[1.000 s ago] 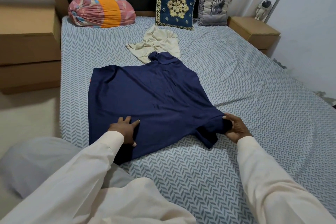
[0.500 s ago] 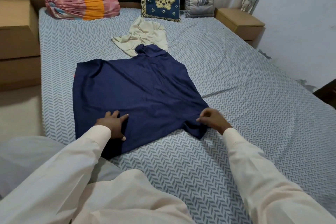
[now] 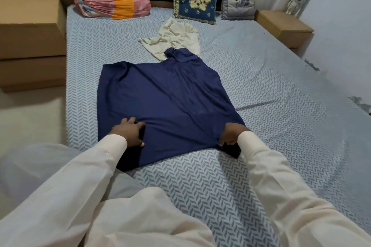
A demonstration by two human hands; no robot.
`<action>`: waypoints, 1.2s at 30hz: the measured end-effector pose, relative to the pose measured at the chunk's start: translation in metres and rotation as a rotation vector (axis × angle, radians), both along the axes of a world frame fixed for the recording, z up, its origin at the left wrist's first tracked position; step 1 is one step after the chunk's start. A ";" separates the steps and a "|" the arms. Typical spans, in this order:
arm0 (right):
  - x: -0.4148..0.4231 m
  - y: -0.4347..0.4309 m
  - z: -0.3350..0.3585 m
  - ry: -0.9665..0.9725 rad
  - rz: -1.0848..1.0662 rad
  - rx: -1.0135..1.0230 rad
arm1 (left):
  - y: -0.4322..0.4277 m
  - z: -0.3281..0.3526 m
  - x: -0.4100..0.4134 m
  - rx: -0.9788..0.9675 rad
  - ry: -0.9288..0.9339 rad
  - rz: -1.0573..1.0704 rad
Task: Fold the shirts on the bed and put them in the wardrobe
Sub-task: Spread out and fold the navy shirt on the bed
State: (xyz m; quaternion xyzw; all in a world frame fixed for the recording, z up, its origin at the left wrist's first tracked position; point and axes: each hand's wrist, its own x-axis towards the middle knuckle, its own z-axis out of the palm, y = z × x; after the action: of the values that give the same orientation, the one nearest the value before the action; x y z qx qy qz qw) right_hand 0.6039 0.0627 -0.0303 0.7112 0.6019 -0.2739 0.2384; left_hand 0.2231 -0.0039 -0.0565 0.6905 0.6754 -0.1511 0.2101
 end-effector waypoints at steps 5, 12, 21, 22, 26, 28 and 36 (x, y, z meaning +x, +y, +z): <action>-0.083 0.041 0.009 0.117 0.108 0.390 | 0.018 0.005 -0.027 0.108 -0.033 0.112; -0.196 0.119 -0.008 0.375 0.244 0.393 | 0.082 0.016 -0.094 0.219 -0.099 0.259; -0.298 0.242 -0.024 0.405 0.359 0.433 | 0.200 0.025 -0.178 0.168 -0.258 0.274; -0.299 0.256 -0.027 0.371 0.374 0.432 | 0.212 0.023 -0.182 0.168 -0.311 0.269; -0.293 0.304 -0.035 0.280 0.321 0.459 | 0.247 0.005 -0.200 0.188 -0.421 0.264; -0.288 0.321 -0.040 0.218 0.315 0.434 | 0.255 -0.003 -0.204 0.163 -0.423 0.269; -0.284 0.357 -0.048 0.052 0.445 0.267 | 0.308 -0.010 -0.223 0.083 -0.171 0.159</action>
State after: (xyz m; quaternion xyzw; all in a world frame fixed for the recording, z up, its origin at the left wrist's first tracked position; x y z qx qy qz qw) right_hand 0.3201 0.4201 -0.0782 0.5793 0.7802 -0.1512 0.1812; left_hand -0.0001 0.3041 -0.0666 0.6531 0.7134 -0.0463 0.2498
